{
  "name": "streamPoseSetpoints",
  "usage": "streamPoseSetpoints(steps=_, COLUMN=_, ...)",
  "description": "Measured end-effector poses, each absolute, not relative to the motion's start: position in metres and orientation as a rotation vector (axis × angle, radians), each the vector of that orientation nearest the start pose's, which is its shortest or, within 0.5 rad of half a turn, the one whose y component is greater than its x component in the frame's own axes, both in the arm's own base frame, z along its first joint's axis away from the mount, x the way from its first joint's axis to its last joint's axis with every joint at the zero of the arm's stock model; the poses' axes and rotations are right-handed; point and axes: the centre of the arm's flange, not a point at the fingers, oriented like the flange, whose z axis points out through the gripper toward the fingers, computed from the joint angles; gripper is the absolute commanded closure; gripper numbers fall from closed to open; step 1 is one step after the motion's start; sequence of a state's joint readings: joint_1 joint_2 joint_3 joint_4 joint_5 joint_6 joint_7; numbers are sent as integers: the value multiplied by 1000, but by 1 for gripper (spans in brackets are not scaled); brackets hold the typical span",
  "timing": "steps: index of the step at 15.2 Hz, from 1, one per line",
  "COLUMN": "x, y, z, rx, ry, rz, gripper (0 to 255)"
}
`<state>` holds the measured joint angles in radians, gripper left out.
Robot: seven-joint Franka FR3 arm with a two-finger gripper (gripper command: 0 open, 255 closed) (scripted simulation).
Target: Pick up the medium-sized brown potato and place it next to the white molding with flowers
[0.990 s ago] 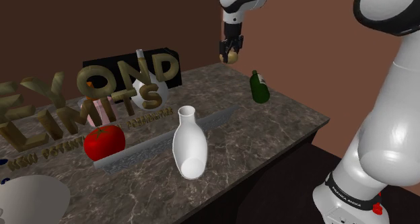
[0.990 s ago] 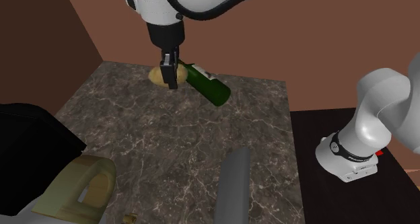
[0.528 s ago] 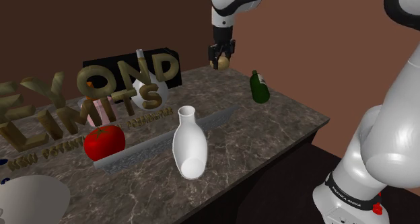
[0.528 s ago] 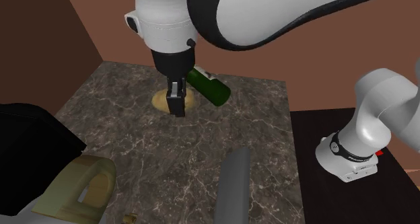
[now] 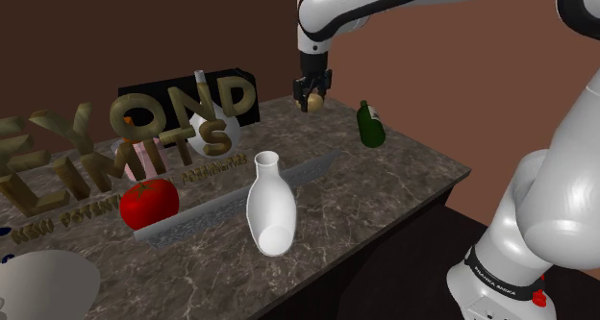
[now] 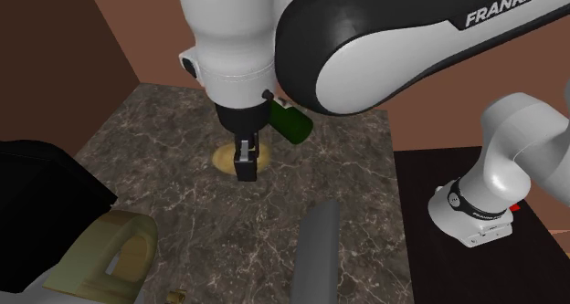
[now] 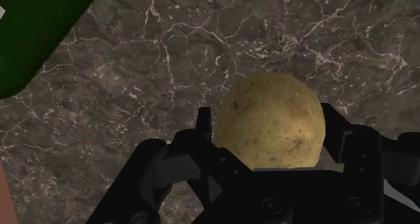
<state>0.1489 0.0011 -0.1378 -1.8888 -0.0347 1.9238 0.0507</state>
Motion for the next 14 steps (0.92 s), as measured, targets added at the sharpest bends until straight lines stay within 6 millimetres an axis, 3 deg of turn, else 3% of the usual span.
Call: streamPoseSetpoints(steps=14, x=567, y=5, z=429, rx=-3173, ry=45, rz=-55, gripper=255)
